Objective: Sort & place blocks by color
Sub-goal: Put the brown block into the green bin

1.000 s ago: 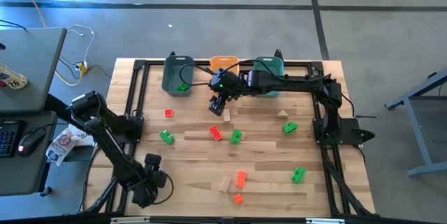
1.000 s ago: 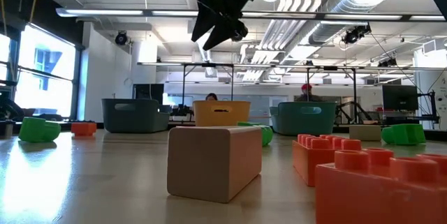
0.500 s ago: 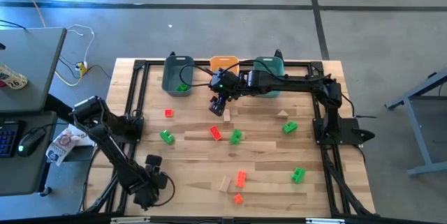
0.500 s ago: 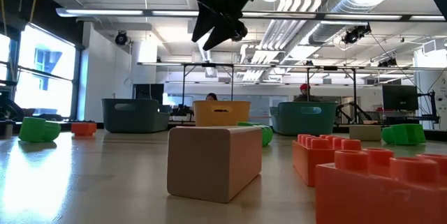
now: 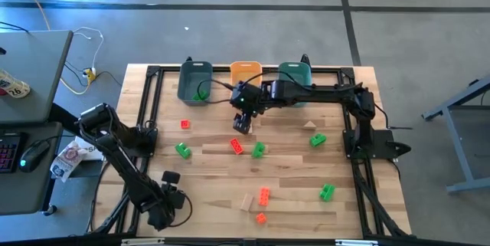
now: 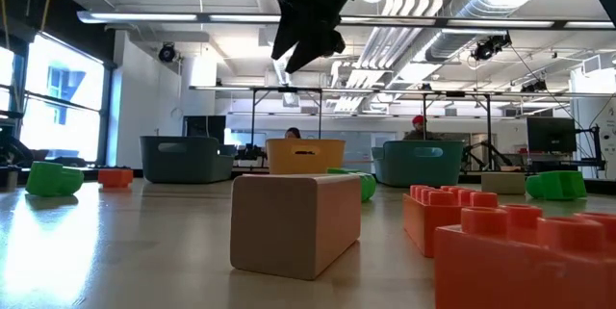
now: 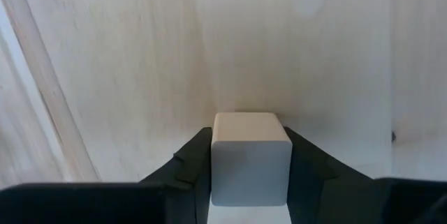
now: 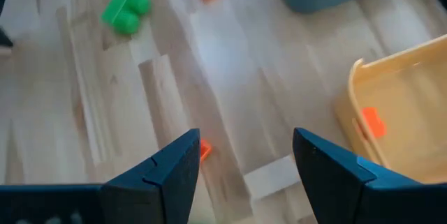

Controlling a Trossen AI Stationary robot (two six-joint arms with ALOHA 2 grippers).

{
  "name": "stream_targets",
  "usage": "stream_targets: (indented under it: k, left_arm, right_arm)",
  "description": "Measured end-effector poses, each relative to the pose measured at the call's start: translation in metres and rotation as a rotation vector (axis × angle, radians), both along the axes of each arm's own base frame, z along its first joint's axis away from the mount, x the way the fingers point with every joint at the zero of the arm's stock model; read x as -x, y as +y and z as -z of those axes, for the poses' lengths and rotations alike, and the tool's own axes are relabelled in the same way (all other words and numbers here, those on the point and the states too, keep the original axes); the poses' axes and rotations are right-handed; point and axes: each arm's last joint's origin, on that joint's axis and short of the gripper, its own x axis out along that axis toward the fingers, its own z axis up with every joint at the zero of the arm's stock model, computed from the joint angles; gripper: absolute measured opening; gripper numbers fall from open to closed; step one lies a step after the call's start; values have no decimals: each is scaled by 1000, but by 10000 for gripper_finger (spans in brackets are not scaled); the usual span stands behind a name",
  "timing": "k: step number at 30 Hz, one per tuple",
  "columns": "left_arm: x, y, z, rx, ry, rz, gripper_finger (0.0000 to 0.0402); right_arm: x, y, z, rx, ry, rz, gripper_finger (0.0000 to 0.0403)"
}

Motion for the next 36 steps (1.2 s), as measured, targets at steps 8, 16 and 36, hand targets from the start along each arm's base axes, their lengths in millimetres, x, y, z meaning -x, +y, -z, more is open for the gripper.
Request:
stream_targets:
  k: [8,16,36]
  left_arm:
    - [1,4,-18,7,-105,-1,106]
    - [-1,18,-45,-2,-259,-26,107]
    - [-36,101,-93,-86,-430,18,108]
  right_arm:
    - [2,34,3,65,59,-185,215]
    - [7,67,5,222,129,-357,215]
    - [20,94,10,400,268,-556,215]
